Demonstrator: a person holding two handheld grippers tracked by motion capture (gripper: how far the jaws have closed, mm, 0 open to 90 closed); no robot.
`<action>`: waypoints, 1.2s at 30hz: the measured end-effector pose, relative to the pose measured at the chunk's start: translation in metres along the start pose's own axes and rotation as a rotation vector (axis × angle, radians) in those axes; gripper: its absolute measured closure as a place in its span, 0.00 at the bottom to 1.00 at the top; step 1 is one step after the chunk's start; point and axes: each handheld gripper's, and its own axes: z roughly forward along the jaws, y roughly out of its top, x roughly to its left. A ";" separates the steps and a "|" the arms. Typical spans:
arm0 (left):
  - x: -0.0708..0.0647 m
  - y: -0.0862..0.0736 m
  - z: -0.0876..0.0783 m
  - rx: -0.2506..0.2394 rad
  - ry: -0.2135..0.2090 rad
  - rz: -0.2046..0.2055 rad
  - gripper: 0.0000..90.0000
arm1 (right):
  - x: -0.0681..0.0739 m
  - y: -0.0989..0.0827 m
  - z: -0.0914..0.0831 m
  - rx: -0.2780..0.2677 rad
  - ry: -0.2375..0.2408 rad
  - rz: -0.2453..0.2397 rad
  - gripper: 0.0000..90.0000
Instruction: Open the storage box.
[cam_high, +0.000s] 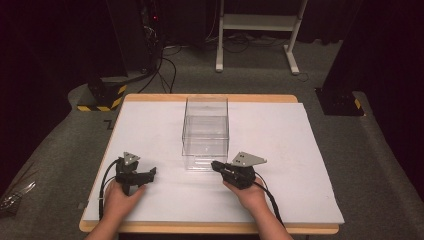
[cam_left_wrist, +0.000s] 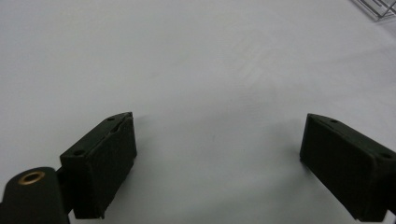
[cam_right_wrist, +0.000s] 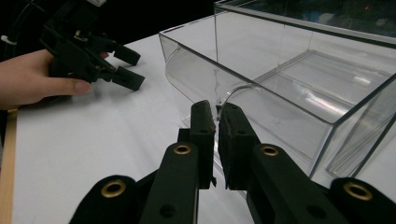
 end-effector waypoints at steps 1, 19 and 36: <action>0.000 0.000 0.000 0.000 0.000 0.000 0.12 | 0.000 0.000 0.000 0.000 0.000 0.000 0.94; 0.000 0.000 0.000 0.000 0.000 0.000 0.12 | 0.021 -0.015 -0.024 0.001 0.039 -0.010 0.95; 0.000 0.000 0.000 0.000 0.000 0.000 0.12 | 0.038 -0.024 -0.031 -0.005 0.067 -0.036 0.96</action>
